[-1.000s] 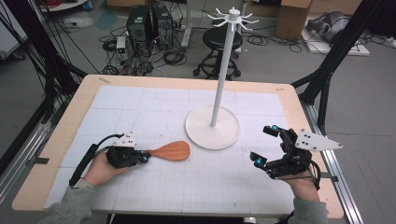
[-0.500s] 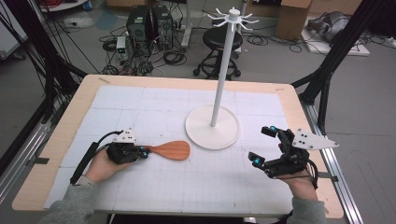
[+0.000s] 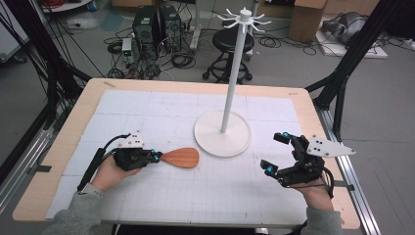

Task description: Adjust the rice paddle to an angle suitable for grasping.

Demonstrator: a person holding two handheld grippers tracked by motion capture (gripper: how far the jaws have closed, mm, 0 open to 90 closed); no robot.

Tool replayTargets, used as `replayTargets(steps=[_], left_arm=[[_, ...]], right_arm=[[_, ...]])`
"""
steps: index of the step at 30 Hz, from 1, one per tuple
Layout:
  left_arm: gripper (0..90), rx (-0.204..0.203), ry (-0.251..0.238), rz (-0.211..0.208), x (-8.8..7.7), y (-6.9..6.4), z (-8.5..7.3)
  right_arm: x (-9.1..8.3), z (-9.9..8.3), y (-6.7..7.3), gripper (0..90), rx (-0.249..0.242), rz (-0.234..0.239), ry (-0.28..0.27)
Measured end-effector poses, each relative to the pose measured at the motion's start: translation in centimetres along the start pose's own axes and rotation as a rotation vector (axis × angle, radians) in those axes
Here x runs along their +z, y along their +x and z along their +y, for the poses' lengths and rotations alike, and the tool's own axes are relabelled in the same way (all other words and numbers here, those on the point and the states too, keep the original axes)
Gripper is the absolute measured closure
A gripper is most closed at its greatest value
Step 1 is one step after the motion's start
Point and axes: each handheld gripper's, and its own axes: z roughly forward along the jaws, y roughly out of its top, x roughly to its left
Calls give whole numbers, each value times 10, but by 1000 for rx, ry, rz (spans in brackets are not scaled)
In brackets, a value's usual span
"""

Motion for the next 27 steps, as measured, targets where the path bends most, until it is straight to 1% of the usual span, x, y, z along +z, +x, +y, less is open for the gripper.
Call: replayTargets(steps=[2, 6, 8, 10, 12, 13, 15, 18, 20, 22, 23, 25, 27], left_arm=[[896, 4, 3, 0, 6, -2, 3], [896, -20, -14, -18, 13, 0, 13], [896, -18, -17, -12, 16, 0, 19], [896, 3, 0, 2, 20, -1, 23], [896, -3, -1, -6, 24, -1, 24], [896, -6, -1, -5, 25, -1, 25], [896, -25, 0, -1, 28, 2, 28], [896, -28, 11, 3, 32, 5, 33], [896, -21, 15, 17, 35, 7, 36], [896, -40, 9, 12, 41, 11, 35], [896, -46, 20, 17, 44, 13, 34], [896, -58, 56, 30, 50, 18, 30], [896, -70, 75, 43, 55, 21, 27]], right_arm=[[0, 0, 0, 4, 0, 0, -2], [-1, -1, -1, 3, 5, -2, -5], [-2, -1, -1, 3, 9, 0, -5], [-2, -1, 0, 3, 6, 0, -7], [-1, -1, 0, 3, 3, 1, -8], [-1, -1, 0, 3, 6, 4, -6], [1, -2, -1, 3, 6, 9, -2], [3, -4, -1, 3, 12, 9, 5], [3, -3, -1, 3, 11, 11, 5], [2, -2, 0, 3, 7, 13, -1], [2, -2, 0, 3, 5, 12, -3], [2, -2, 0, 3, 7, 15, -6], [1, -2, 0, 3, 10, 17, -5]])
